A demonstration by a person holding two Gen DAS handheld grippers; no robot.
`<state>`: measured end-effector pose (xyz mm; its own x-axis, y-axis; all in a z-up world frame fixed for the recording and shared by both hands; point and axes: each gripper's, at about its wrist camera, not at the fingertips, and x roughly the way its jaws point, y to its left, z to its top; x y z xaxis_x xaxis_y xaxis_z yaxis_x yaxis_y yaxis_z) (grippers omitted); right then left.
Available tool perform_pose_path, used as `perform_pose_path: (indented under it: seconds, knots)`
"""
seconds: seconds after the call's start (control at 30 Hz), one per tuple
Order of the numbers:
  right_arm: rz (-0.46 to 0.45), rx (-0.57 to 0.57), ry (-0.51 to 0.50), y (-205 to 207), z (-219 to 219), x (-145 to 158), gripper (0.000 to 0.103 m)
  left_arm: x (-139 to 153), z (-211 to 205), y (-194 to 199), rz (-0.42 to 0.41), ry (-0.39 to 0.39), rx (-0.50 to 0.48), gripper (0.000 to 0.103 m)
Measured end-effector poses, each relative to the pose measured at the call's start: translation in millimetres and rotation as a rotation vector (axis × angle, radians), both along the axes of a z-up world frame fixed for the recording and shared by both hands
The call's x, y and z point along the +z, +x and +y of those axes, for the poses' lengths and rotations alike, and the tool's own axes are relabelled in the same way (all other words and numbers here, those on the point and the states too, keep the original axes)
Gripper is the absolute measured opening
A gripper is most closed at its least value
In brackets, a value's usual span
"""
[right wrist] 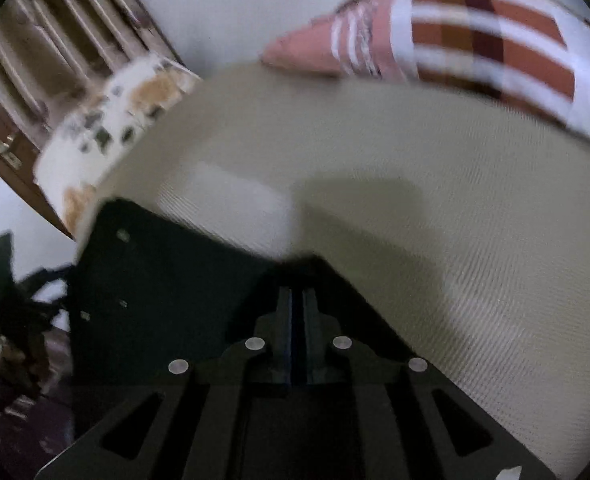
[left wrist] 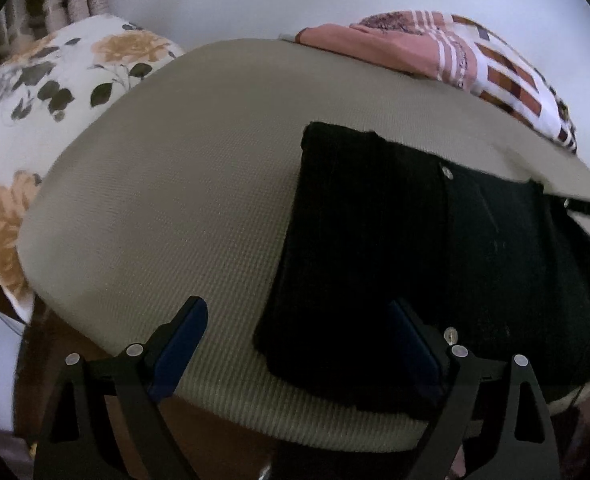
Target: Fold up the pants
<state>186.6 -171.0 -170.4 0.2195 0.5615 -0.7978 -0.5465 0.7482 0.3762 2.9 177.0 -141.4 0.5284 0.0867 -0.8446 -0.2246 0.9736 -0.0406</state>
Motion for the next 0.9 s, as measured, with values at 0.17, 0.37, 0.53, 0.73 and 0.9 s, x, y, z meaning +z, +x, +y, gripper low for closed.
perform_pose_path:
  seconds: [0.17, 0.37, 0.53, 0.73, 0.9]
  knots:
    - [0.033, -0.149, 0.057, 1.5, -29.1, 5.1, 0.012, -0.6, 11.5, 8.9, 0.014, -0.057, 0.06, 0.099]
    - [-0.065, -0.472, 0.331, -94.0, -146.2, 51.4, 0.041, 42.8, 1.0, -8.2, -0.158, 0.063, 0.112, 0.099]
    - [-0.066, -0.953, 0.387, -237.1, -305.8, 34.1, 0.053, 67.8, -34.9, -8.0, -0.195, 0.062, 0.004, 0.099]
    - [0.007, -1.41, 0.627, -374.0, -452.0, -14.7, 0.039, 75.7, -104.2, -0.8, -0.189, 0.101, -0.19, 0.099]
    - [-0.011, -1.455, 0.702, -398.8, -479.0, -27.4, 0.04, 78.4, -153.3, -4.0, -0.19, 0.114, -0.311, 0.099]
